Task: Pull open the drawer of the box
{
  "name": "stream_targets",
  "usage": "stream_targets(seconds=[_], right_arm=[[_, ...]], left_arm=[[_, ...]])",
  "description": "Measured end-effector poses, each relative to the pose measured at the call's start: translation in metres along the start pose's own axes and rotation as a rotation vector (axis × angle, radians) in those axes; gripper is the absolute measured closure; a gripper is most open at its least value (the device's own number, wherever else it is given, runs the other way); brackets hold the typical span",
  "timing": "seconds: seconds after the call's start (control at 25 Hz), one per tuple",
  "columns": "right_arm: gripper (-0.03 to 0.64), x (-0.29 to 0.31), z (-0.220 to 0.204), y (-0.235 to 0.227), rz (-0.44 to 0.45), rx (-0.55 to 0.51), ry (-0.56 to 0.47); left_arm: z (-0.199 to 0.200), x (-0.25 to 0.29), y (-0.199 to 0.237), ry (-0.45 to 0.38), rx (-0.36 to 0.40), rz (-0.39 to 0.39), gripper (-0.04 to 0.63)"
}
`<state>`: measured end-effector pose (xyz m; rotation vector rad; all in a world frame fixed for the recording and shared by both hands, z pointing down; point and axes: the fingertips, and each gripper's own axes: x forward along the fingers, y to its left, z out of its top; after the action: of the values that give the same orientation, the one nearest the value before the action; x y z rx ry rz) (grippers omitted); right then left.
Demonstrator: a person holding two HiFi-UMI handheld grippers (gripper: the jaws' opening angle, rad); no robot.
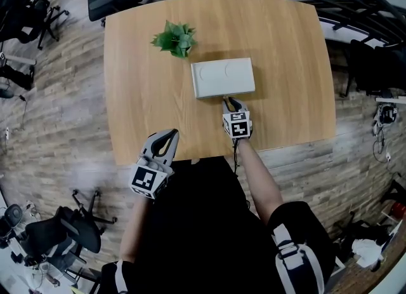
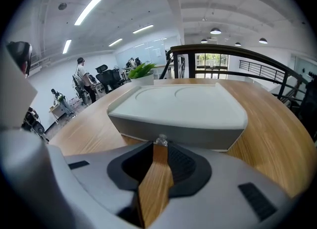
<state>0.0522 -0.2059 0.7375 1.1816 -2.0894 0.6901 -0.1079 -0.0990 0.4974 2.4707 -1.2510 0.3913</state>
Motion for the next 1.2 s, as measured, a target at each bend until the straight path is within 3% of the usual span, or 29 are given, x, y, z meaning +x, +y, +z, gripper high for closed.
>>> stream_targets(seconds=[1.2], right_arm=[[0.534, 0.015, 0.001, -0.002, -0.045, -0.016, 0.014]], left_arm=[[0.002, 0.008, 0.005, 0.0, -0.001, -0.015, 0.572]])
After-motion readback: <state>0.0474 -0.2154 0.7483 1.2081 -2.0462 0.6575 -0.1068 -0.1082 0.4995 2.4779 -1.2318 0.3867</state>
